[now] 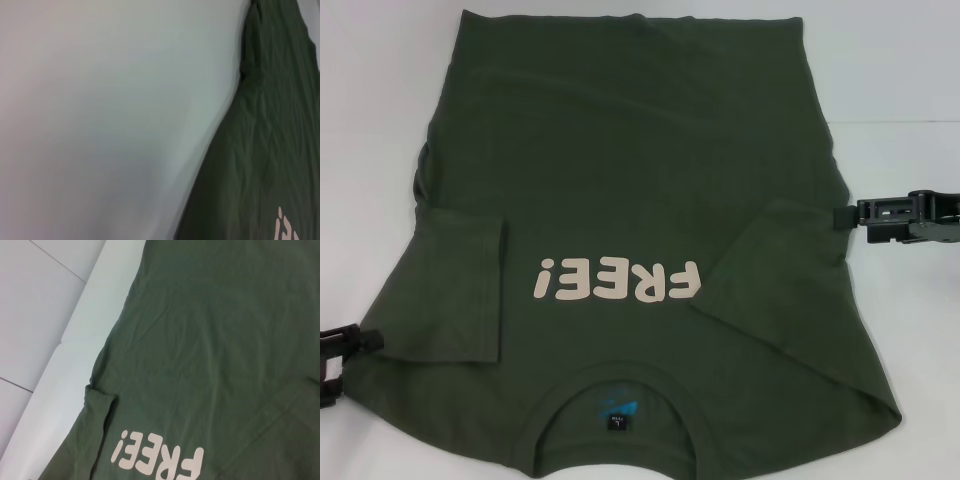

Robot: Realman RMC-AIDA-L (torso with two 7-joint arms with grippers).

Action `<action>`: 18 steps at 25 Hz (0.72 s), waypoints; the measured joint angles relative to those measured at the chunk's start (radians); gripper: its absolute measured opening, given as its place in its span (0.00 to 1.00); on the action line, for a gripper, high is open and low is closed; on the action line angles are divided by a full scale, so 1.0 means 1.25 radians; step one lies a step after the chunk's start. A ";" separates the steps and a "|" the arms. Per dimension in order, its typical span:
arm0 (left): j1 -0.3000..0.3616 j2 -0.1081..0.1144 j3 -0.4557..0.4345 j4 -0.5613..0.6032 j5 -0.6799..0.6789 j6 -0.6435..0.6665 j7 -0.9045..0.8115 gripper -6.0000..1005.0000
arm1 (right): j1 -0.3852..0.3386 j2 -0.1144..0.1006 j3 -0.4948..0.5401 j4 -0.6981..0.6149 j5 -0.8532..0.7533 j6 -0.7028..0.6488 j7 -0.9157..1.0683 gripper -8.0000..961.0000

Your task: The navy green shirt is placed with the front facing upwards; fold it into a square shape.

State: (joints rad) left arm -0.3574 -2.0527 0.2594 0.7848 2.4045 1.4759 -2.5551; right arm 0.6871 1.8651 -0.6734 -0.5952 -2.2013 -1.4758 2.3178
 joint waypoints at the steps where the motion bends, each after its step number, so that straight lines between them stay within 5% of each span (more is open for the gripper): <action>1: -0.006 0.001 0.000 -0.006 0.002 -0.005 0.000 0.65 | 0.000 0.000 0.000 0.000 0.000 0.000 0.000 0.96; 18: -0.017 0.002 -0.001 -0.011 -0.012 -0.030 0.030 0.55 | -0.004 -0.002 0.010 0.000 0.000 -0.001 -0.005 0.95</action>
State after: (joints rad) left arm -0.3789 -2.0500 0.2586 0.7714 2.3899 1.4382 -2.5174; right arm 0.6825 1.8631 -0.6609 -0.5952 -2.2013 -1.4774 2.3117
